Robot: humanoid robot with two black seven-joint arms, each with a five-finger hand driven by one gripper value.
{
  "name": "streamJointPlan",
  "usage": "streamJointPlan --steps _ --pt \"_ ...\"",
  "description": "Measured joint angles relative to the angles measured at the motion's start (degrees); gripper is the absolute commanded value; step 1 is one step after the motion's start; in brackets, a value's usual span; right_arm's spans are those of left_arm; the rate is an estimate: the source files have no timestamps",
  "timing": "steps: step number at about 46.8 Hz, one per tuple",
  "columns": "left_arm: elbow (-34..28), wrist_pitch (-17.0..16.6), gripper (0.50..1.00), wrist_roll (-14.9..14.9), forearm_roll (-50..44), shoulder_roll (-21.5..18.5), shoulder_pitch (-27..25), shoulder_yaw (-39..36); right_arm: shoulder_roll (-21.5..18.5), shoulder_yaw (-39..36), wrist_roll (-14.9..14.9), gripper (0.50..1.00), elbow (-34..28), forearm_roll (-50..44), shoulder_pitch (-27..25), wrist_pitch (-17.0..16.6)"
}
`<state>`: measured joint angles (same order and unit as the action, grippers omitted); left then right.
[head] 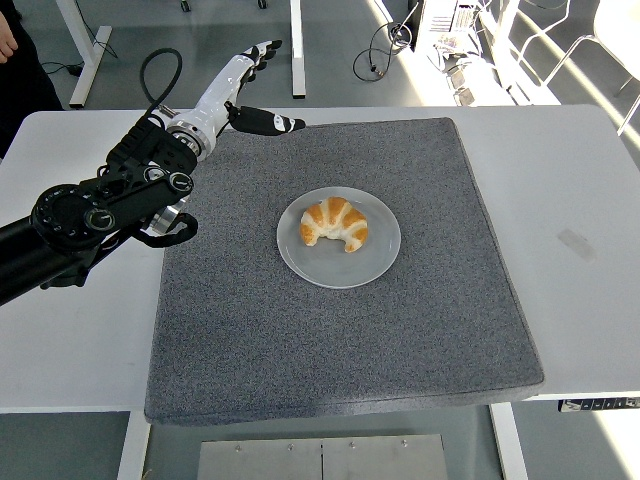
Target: Place the bread on the plate
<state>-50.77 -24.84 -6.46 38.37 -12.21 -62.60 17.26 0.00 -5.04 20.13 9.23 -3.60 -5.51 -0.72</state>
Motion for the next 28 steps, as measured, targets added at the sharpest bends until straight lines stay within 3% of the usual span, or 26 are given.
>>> streamJointPlan --steps 10,18,28 --pt "3.55 0.10 0.963 -5.69 -8.50 0.33 2.69 7.47 0.00 -0.01 0.01 1.000 0.00 0.00 0.03 0.00" --pt "7.15 0.78 0.963 -8.14 -16.36 0.64 4.25 12.54 0.00 0.00 0.00 1.000 0.00 0.00 -0.01 0.00" --pt "14.37 5.12 0.963 -10.45 -25.12 4.75 5.11 16.65 0.00 0.00 0.01 1.000 0.00 0.00 0.02 0.02"
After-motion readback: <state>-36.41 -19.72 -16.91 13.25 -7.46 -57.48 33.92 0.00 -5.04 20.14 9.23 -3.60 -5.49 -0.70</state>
